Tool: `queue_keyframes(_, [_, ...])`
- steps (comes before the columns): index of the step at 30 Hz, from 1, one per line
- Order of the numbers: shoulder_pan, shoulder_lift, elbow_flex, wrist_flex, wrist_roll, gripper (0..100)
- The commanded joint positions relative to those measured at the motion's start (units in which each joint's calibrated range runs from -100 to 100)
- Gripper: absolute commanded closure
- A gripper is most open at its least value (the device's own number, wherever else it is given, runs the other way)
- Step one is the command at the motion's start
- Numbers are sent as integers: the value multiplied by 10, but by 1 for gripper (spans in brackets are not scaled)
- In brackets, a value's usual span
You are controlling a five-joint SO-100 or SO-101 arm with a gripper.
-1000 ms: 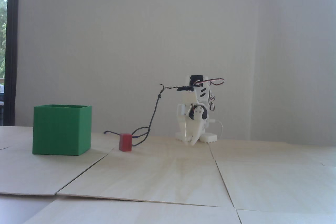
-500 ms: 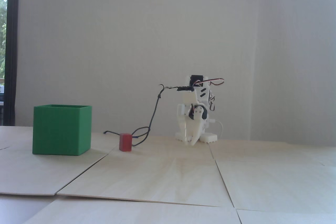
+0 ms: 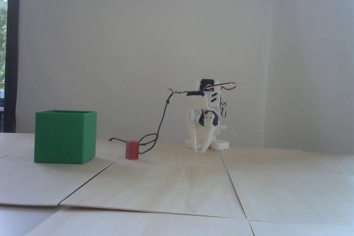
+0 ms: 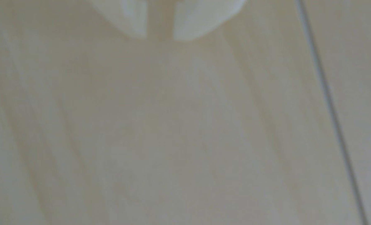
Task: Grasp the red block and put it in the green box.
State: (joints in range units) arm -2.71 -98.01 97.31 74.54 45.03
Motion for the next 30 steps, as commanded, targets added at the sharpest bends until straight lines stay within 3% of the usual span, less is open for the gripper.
queue_keyframes(1, [77,-7,4,-76,2,98])
queue_keyframes(9, [182,-7,6,-222,2,98])
queue_keyframes(18, [266,-7,-6,-274,3,98])
queue_keyframes(24, [272,-7,-69,-257,3,98])
queue_keyframes(30, [272,1,-154,-172,3,98])
